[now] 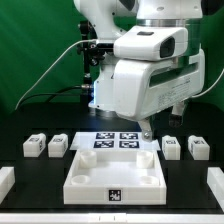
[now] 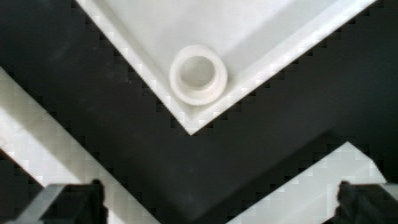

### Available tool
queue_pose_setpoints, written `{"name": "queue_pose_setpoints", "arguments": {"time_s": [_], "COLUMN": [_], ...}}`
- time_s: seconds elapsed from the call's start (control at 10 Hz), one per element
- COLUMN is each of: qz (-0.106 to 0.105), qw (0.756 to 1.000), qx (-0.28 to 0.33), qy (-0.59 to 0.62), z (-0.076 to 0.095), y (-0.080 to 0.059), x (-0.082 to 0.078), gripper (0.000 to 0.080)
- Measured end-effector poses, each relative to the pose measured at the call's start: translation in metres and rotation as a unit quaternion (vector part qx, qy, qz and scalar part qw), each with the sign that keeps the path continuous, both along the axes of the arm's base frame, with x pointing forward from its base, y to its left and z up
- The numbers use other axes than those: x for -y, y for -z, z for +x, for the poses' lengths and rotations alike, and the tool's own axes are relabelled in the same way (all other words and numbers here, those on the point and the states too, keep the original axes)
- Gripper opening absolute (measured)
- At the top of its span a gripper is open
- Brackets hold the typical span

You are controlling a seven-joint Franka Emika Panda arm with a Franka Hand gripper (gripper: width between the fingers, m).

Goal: Assemble one leg

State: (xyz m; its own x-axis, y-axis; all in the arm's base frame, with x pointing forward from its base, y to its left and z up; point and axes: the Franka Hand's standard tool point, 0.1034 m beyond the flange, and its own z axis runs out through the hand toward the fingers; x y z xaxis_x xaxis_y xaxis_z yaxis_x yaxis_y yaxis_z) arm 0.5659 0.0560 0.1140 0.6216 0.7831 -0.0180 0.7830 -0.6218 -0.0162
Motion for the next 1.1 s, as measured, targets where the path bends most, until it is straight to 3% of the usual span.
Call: {"name": "queue_pose_setpoints", "arguments": {"time_s": [0.4,0.7,0.9,1.1], "qz": [0.0,0.003,0.007,0.008], "qw": [1.0,0.978,0.952,0.94], "qx": [0.0,0.007,-0.006,-0.006], "qy": [-0.018,-0.21,-0.306,-0.342], "z": [-0.001,-0.057,-0.065,-0.065], "y": [0.0,0.016,0.017,0.017], "x": [0.0,0.024,0.041,0.041], "gripper": [0.065,0.065,0.065,0.065]}}
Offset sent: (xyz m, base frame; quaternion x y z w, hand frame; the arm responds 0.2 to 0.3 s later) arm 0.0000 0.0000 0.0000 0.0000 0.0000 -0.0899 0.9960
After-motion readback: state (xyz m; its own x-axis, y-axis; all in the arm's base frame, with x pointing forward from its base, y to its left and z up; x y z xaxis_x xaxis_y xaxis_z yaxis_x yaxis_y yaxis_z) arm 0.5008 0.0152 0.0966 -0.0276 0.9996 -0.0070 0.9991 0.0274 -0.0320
